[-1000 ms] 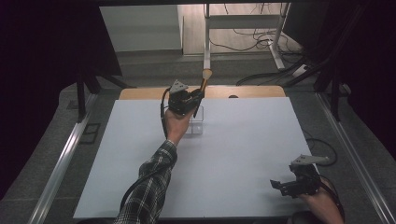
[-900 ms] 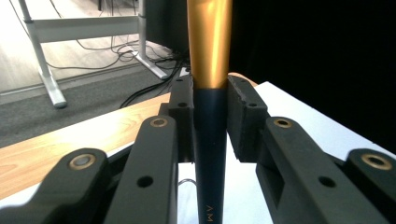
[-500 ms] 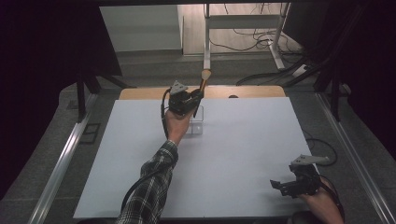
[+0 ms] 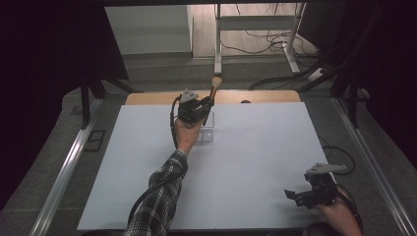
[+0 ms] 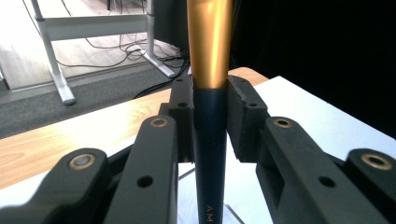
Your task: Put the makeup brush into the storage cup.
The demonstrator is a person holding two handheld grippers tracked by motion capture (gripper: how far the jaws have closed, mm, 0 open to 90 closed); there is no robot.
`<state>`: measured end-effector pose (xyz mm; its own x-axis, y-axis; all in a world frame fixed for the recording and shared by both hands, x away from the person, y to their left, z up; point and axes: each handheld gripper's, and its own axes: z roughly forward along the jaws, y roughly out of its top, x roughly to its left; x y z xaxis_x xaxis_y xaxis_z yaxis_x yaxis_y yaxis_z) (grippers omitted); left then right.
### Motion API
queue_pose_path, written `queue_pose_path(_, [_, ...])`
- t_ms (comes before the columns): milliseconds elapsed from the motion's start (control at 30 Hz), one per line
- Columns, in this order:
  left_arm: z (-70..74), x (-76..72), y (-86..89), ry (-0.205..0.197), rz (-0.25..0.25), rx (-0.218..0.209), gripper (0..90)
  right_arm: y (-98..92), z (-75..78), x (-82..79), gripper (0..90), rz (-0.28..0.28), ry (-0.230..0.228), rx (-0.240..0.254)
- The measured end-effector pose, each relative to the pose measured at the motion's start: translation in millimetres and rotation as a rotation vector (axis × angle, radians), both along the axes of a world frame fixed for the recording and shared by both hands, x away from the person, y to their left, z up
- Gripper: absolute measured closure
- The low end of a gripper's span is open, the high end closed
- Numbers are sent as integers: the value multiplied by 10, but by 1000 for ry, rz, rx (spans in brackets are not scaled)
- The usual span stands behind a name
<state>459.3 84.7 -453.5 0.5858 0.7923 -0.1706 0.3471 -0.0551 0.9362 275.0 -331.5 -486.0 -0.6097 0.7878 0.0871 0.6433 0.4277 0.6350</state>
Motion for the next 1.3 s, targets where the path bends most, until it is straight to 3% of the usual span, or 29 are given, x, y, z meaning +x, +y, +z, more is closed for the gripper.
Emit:
queue_pose_path(733, [-182,-48,-22,5,16,32,738,5,-3,-1,0,3,0,1])
queue_pose_path(1300, [-221,-96,-30,5,28,53,736,13,-4,0,0,5,2,-3])
